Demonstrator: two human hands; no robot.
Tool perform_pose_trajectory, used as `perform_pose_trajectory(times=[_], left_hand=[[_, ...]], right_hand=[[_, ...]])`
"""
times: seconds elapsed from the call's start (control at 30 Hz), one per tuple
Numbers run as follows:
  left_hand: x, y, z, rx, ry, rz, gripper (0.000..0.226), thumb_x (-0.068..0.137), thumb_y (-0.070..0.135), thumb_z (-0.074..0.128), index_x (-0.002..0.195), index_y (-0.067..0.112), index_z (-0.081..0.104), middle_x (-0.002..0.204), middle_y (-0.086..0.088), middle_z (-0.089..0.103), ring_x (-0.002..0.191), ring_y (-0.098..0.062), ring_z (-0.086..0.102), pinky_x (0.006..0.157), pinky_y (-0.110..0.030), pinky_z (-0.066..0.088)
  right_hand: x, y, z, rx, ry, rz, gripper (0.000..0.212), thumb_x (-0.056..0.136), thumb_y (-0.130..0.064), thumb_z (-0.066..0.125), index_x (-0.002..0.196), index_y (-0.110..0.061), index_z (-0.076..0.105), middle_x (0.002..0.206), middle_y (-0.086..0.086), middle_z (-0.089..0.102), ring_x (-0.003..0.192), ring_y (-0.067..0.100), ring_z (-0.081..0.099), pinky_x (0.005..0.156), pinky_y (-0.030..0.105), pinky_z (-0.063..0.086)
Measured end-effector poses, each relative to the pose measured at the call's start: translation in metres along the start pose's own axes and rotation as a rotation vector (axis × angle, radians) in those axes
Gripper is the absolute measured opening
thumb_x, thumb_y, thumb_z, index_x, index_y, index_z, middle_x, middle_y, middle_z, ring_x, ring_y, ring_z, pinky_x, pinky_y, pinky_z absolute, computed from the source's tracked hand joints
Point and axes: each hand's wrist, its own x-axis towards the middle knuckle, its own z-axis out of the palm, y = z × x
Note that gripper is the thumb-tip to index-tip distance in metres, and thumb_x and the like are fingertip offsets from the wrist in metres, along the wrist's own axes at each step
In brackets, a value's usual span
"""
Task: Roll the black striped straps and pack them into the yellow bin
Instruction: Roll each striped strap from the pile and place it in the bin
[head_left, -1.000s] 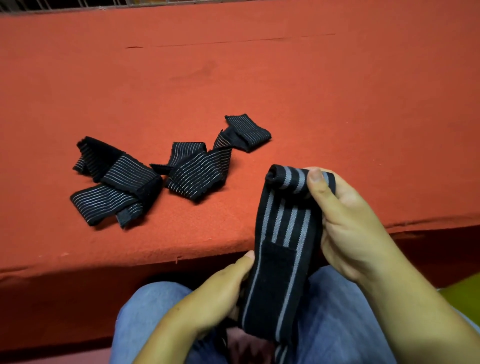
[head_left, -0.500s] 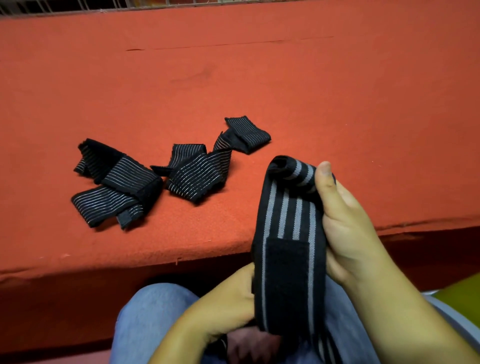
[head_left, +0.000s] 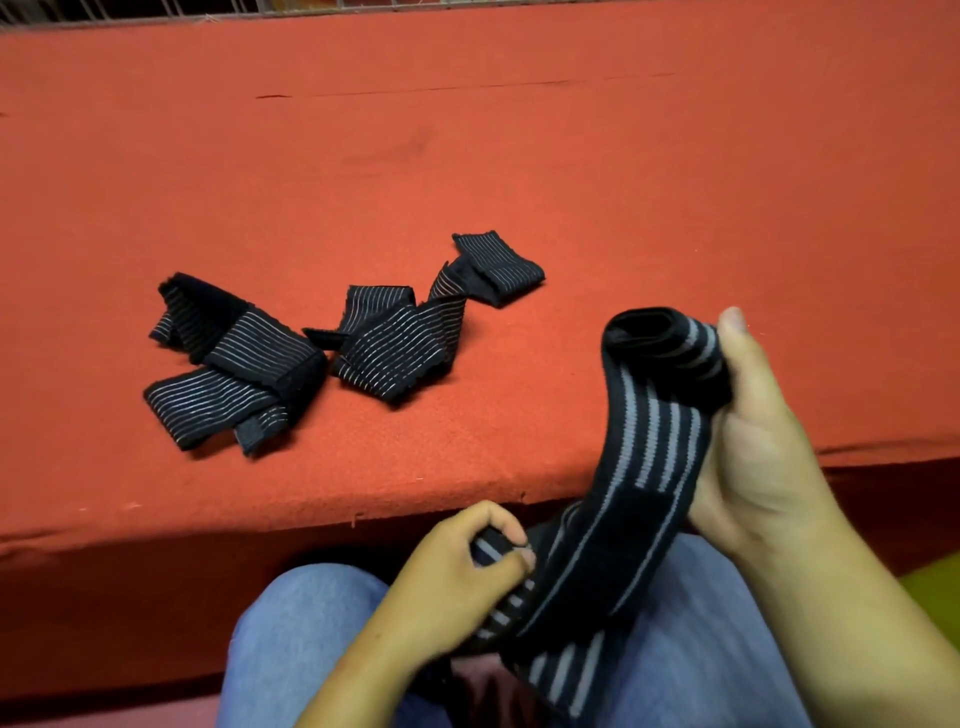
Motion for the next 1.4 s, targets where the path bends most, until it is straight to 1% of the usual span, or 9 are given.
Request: perform_pose_trajectory(times=[0.13,0.3,0.4,0.47,0.6,0.7,0.87,1.03,1.4], left_hand=[[0.0,-0.005,-0.014,0.069,0.129,0.001,0.014,0.09,0.018,0.072,0.082,0.029,0.069,0.071,0.013,0.068,0.064,-0.001,0.057,0.066,-0.021,0.045],[-0.002,-0.014,-0.021,0.15,0.054,-0.15,0.025,0.093,0.015,0.06,0.09,0.034,0.076,0.076,-0.006,0.071,0.06,-0.009,0.05,0.061,-0.025,0.042],[-0.001,-0.019,-0.023,0.225,0.014,-0.25,0.032,0.097,0.019,0.055,0.087,0.037,0.078,0.067,0.001,0.069,0.057,-0.007,0.051,0.059,-0.023,0.041],[-0.002,-0.02,-0.025,0.298,-0.027,-0.251,0.026,0.1,0.034,0.057,0.086,0.042,0.078,0.077,0.012,0.071,0.065,0.0,0.058,0.072,-0.022,0.048],[-0.011,0.006,-0.019,0.084,-0.119,-0.032,0.05,0.102,0.066,0.038,0.108,0.036,0.077,0.122,0.019,0.07,0.12,0.006,0.06,0.111,-0.026,0.041],[-0.016,0.032,-0.008,-0.2,-0.092,0.164,0.038,0.102,0.054,0.046,0.12,0.032,0.072,0.13,0.011,0.07,0.128,-0.005,0.06,0.105,-0.02,0.043],[-0.009,0.047,-0.007,-0.158,-0.185,0.34,0.043,0.103,0.038,0.059,0.142,0.022,0.056,0.143,0.008,0.062,0.138,-0.01,0.053,0.111,-0.021,0.039],[-0.008,0.042,-0.007,-0.142,-0.131,0.266,0.022,0.094,0.02,0.073,0.116,0.022,0.073,0.116,0.002,0.077,0.107,-0.008,0.07,0.091,-0.024,0.053],[-0.008,0.025,0.003,-0.028,-0.062,0.239,0.031,0.095,0.032,0.072,0.125,0.036,0.065,0.125,0.012,0.073,0.119,-0.009,0.067,0.102,-0.034,0.052]], right_hand=[[0.001,-0.005,-0.005,0.012,0.044,-0.054,0.04,0.101,-0.046,0.049,0.092,-0.013,0.069,0.076,0.003,0.074,0.073,0.012,0.073,0.068,0.023,0.059],[0.002,-0.01,-0.003,-0.035,0.048,-0.094,0.039,0.103,-0.046,0.048,0.085,-0.017,0.065,0.073,0.0,0.07,0.073,0.011,0.07,0.07,0.025,0.059],[0.003,-0.012,-0.001,-0.028,0.051,-0.133,0.044,0.098,-0.053,0.055,0.1,-0.012,0.068,0.087,0.005,0.072,0.087,0.017,0.071,0.08,0.032,0.058],[0.003,-0.011,0.001,-0.025,0.05,-0.138,0.054,0.095,-0.056,0.058,0.118,-0.008,0.066,0.096,0.009,0.073,0.094,0.02,0.072,0.083,0.034,0.058],[-0.002,-0.003,0.009,-0.054,0.076,-0.098,0.059,0.085,-0.057,0.061,0.12,-0.01,0.067,0.1,0.011,0.076,0.095,0.021,0.075,0.084,0.037,0.061],[-0.007,0.004,0.014,-0.048,0.06,-0.057,0.06,0.084,-0.057,0.06,0.118,-0.01,0.068,0.098,0.012,0.075,0.091,0.022,0.074,0.083,0.037,0.062],[-0.014,0.011,0.023,-0.03,0.042,0.009,0.07,0.091,-0.055,0.054,0.135,-0.001,0.062,0.122,0.023,0.073,0.11,0.029,0.073,0.095,0.043,0.061],[-0.017,0.012,0.022,-0.045,0.001,0.028,0.067,0.098,-0.05,0.05,0.139,0.003,0.054,0.133,0.031,0.064,0.123,0.038,0.066,0.106,0.051,0.054],[-0.016,0.018,0.017,-0.218,-0.187,-0.02,0.046,0.084,-0.042,0.067,0.123,-0.019,0.06,0.096,0.001,0.074,0.091,0.016,0.071,0.079,0.033,0.06]])
